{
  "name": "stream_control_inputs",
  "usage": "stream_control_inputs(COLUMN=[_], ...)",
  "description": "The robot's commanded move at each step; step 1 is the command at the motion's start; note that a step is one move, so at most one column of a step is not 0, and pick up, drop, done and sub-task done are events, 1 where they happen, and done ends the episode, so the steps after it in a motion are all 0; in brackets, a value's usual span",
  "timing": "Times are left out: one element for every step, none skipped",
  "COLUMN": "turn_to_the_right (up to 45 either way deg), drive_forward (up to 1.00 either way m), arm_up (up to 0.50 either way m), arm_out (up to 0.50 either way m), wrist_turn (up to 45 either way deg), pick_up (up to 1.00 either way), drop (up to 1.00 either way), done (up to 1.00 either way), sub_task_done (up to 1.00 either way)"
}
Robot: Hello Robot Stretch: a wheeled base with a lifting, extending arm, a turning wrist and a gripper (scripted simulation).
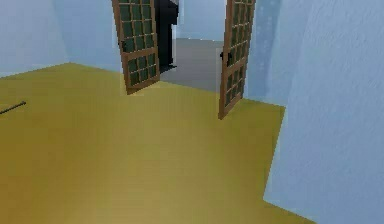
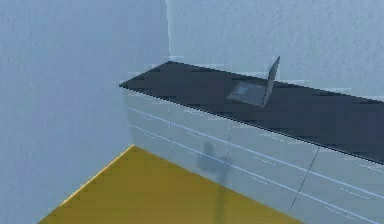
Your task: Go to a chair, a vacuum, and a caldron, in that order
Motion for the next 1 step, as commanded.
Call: stream_control_inputs(turn_to_the_right=[-3.0], drive_forward=[0.00], arm_up=[0.00], arm_out=[0.00], wrist_turn=[0.0], pick_up=[0.00], drop=[0.00], done=[0.00], sub_task_done=[0.00])
